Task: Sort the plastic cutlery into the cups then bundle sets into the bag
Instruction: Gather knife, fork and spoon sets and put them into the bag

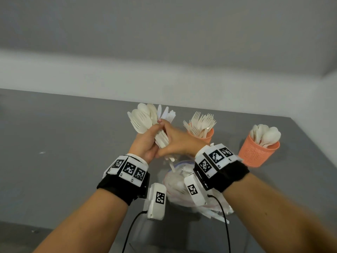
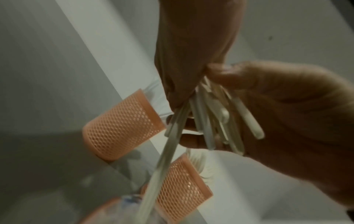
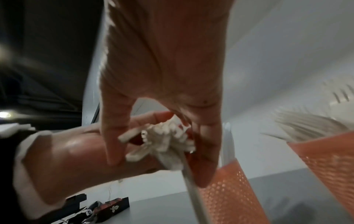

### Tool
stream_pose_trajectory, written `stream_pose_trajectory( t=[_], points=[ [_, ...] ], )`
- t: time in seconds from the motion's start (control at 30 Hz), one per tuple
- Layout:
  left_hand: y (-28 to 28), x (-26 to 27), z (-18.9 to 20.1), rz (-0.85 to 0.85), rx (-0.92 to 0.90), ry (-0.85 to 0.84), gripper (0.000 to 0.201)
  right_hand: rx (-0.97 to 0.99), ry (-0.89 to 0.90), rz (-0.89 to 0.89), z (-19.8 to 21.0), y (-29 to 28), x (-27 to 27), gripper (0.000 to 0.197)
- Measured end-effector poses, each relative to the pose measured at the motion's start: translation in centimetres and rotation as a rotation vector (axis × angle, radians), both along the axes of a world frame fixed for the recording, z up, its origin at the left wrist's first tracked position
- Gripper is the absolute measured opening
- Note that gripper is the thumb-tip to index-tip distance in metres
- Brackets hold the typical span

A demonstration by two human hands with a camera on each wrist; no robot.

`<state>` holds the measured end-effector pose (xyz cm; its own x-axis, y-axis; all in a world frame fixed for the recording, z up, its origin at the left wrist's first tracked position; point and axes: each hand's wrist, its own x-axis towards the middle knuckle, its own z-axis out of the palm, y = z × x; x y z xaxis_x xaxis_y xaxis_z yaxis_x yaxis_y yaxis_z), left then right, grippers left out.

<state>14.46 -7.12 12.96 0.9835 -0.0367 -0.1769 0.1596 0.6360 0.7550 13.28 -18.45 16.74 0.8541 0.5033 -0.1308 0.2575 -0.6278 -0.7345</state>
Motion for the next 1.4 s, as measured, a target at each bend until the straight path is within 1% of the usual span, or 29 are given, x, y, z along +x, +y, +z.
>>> stream_pose_trajectory(
  t=[0.07, 0.13, 0.17, 0.23, 0.27, 0.33, 0.37, 0.4, 0.43, 0.5, 0.57, 0.67, 0.73, 0.83, 0.87, 0.9, 0.97, 1.0, 1.03, 1.07, 1.1, 1.13, 1.17, 1.2, 1.27, 1.3, 1.33, 1.4],
  points=[
    [-1.1, -0.2, 0.2, 0.018, 0.021, -0.025, 0.021, -0.037, -0.035, -0.025, -0.7, -0.1, -0.3, 0.083],
    [-1.8, -0.4, 0.6, -0.014, 0.095, -0.052, 0.029, 0.004, -0.022, -0.068, -1.1, -0.6, -0.6, 0.072],
    [-2.0, -0.5, 0.9, -0.062, 0.159, -0.054, 0.029, 0.069, 0.026, -0.1, -1.0, -1.0, -0.8, 0.059],
    [-2.2, -0.9, 1.6, -0.188, 0.286, -0.083, 0.026, 0.304, 0.179, -0.173, -0.7, -1.8, -1.1, 0.023],
    [-2.2, -0.9, 1.6, -0.226, 0.319, -0.092, 0.032, 0.435, 0.265, -0.204, -0.6, -2.3, -1.2, 0.015],
    [-2.2, -0.8, 1.4, -0.291, 0.32, -0.087, 0.051, 0.655, 0.408, -0.221, -0.7, -3.2, -1.2, 0.02],
    [-2.2, -0.8, 1.2, -0.33, 0.296, -0.09, 0.054, 0.734, 0.469, -0.201, -0.8, -3.5, -1.2, 0.017],
    [-2.3, -0.9, 1.0, -0.369, 0.269, -0.092, 0.052, 0.789, 0.523, -0.17, -0.9, -3.7, -1.3, 0.011],
    [-2.5, -1.1, 0.9, -0.4, 0.252, -0.095, 0.045, 0.816, 0.575, -0.128, -1.2, -3.8, -1.5, 0.008],
    [-2.8, -1.2, 0.8, -0.438, 0.219, -0.103, 0.03, 0.819, 0.681, -0.04, -1.6, -3.9, -1.8, 0.008],
    [-3.2, -1.4, 0.8, -0.461, 0.191, -0.112, 0.029, 0.81, 0.74, 0.001, -1.9, -4.2, -2.0, 0.012],
    [-3.5, -1.5, 1.2, -0.455, 0.174, -0.086, 0.02, 0.759, 0.774, -0.01, -1.8, -5.1, -2.0, 0.02],
    [-3.7, -1.6, 1.3, -0.442, 0.131, -0.055, 0.027, 0.699, 0.78, 0.0, -1.6, -5.5, -1.9, 0.026],
    [-3.7, -1.5, 1.4, -0.373, 0.099, -0.054, 0.022, 0.554, 0.778, 0.003, -1.5, -5.7, -1.8, 0.047],
    [-3.6, -1.4, 1.5, -0.332, 0.064, -0.049, 0.019, 0.5, 0.766, 0.006, -1.6, -5.8, -1.8, 0.052],
    [-3.4, -1.2, 1.4, -0.303, 0.027, -0.057, 0.015, 0.466, 0.744, -0.002, -1.7, -5.9, -1.8, 0.053],
    [-2.9, -0.7, 1.3, -0.255, -0.027, -0.047, 0.008, 0.464, 0.626, -0.08, -2.0, -5.9, -1.8, 0.042],
    [-2.6, -0.4, 1.2, -0.245, -0.036, -0.032, 0.006, 0.477, 0.497, -0.153, -2.3, -5.8, -1.8, 0.033],
    [-2.4, -0.1, 1.0, -0.228, -0.032, -0.009, 0.008, 0.484, 0.307, -0.243, -2.7, -5.9, -1.6, 0.025],
    [-2.2, 0.1, 0.7, -0.205, -0.029, 0.012, 0.011, 0.482, 0.067, -0.326, -2.9, -5.9, -1.5, 0.017],
    [-2.1, 0.4, 0.4, -0.175, -0.037, 0.033, 0.011, 0.486, -0.143, -0.365, -2.9, -5.9, -1.3, 0.01],
    [-1.9, 0.5, 0.1, -0.148, -0.058, 0.046, 0.01, 0.486, -0.275, -0.347, -2.8, -5.9, -1.3, 0.014],
    [-1.8, 0.6, -0.1, -0.135, -0.085, 0.037, 0.014, 0.462, -0.336, -0.296, -2.6, -5.8, -1.3, 0.017],
    [-1.7, 0.9, -0.4, -0.14, -0.096, 0.028, 0.022, 0.405, -0.355, -0.242, -2.5, -5.6, -1.3, 0.016],
    [-1.6, 0.9, -0.6, -0.187, -0.064, 0.031, 0.028, 0.297, -0.36, -0.177, -2.4, -5.2, -1.2, 0.016],
    [-1.5, 0.9, -0.6, -0.197, -0.049, 0.029, 0.029, 0.28, -0.341, -0.172, -2.4, -5.1, -1.1, 0.018],
    [-1.4, 0.9, -0.7, -0.199, -0.054, 0.024, 0.037, 0.274, -0.319, -0.175, -2.3, -5.1, -1.0, 0.019],
    [-1.0, 1.1, -0.8, -0.195, -0.086, 0.039, 0.065, 0.243, -0.325, -0.152, -2.0, -5.0, -1.1, 0.023]
  ],
)
